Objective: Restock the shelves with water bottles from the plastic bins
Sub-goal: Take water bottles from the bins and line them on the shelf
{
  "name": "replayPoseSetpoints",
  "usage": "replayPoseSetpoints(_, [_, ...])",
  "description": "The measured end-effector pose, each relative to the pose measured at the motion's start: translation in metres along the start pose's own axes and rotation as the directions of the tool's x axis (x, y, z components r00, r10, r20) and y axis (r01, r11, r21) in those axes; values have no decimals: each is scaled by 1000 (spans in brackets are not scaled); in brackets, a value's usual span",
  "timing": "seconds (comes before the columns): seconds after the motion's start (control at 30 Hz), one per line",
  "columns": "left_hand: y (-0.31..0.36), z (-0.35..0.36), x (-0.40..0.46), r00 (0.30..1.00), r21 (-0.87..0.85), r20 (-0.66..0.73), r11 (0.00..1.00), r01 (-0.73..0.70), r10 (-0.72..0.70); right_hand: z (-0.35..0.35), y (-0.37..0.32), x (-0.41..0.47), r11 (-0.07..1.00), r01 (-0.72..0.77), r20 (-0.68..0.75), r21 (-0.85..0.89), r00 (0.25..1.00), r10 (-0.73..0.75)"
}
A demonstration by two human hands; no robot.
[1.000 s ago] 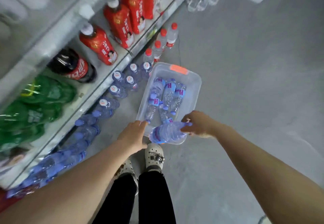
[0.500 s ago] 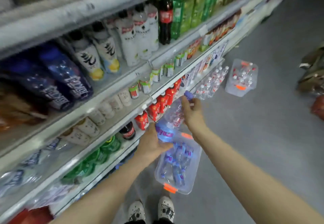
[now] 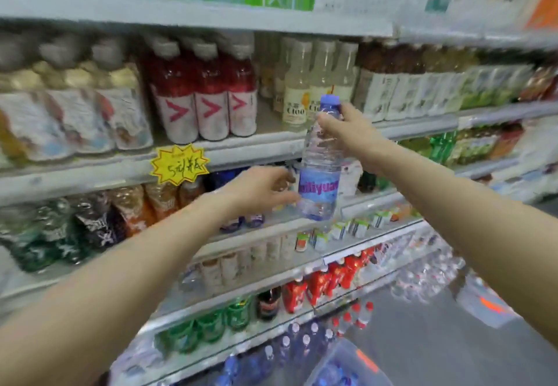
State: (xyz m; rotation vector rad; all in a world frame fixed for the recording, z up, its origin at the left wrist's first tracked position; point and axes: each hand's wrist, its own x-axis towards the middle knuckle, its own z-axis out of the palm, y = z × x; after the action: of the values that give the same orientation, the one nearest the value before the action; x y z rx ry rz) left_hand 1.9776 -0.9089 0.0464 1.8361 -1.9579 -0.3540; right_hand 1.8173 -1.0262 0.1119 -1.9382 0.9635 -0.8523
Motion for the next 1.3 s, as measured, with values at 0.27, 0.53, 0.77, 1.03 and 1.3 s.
replayPoseSetpoints(0.27, [-21,-225,-59,822,215,-565,975,63,72,27,-228,51,938,336,132,79,929,-344])
replayPoseSetpoints(0.53, [-103,-382,-122,500,102,-860,926,364,-102,110,-379,106,866,458,23,202,882,-471])
replayPoseSetpoints(0.77, [-176,-407,-147,485,-61,-797,848,526,-358,210,-407,164,846,505,-11,173,860,-511])
replayPoseSetpoints(1.03, [-217,-408,-113,529,-49,-742,821,570,-412,277,-409,206,870,453,45,195,882,-470])
replayPoseSetpoints(1.3, [-225,-419,-96,511,-127,-712,805,579,-481,289,-418,203,833,552,-7,-43,833,-553])
